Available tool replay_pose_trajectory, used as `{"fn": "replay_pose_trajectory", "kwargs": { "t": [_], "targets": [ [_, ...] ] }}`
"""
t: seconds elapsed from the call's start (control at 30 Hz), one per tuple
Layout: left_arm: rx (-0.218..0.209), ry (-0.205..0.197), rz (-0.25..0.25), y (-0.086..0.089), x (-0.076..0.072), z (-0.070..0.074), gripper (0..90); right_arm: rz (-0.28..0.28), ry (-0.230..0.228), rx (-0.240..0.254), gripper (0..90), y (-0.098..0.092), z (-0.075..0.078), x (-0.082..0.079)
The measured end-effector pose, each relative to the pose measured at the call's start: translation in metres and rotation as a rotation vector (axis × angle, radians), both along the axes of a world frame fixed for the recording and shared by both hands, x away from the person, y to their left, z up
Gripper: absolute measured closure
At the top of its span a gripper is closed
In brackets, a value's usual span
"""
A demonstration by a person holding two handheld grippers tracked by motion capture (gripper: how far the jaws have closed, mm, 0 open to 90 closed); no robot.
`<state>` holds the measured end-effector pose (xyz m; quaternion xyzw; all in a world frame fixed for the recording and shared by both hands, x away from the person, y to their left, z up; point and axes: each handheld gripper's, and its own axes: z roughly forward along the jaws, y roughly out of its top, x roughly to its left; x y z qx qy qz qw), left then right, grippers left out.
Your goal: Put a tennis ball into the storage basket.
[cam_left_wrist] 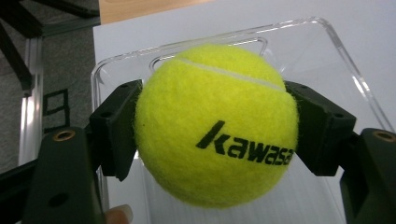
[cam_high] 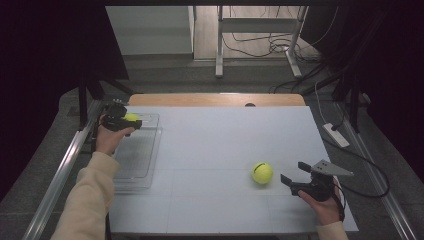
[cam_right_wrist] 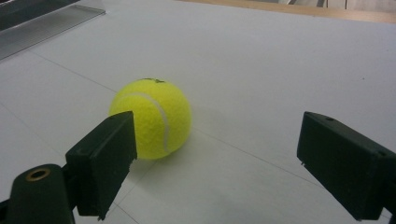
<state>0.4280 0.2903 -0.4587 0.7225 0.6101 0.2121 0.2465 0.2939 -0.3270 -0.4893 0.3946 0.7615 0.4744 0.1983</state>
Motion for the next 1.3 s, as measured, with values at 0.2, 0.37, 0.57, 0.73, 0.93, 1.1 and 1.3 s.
{"fn": "replay_pose_trajectory", "kwargs": {
  "t": [0.2,0.37,0.57,0.73,0.93,1.1,1.3],
  "targets": [
    [0.009,0.027,0.006,0.0,0.003,-0.005,26.7,0.0,0.002,0.002,12.1,0.0,-0.001,0.0],
    [0.012,0.056,0.007,0.001,0.007,-0.01,26.7,-0.001,0.003,0.003,12.1,-0.001,-0.001,0.0],
    [0.013,0.11,-0.005,0.002,0.01,-0.018,26.6,0.001,0.006,0.0,12.1,0.0,-0.002,0.0],
    [0.018,0.131,-0.003,0.002,0.011,-0.023,26.5,0.001,0.006,-0.001,12.1,0.0,-0.002,0.001],
    [0.02,0.121,-0.001,0.002,0.01,-0.021,26.5,-0.001,0.006,-0.001,12.2,0.0,-0.002,0.001],
    [0.052,0.104,0.013,0.0,0.009,-0.016,26.1,0.001,0.01,-0.003,12.2,0.0,-0.002,0.001],
    [0.015,0.076,0.033,0.0,0.007,-0.009,15.4,0.001,0.013,0.002,12.2,0.0,-0.003,0.002]
  ]
}}
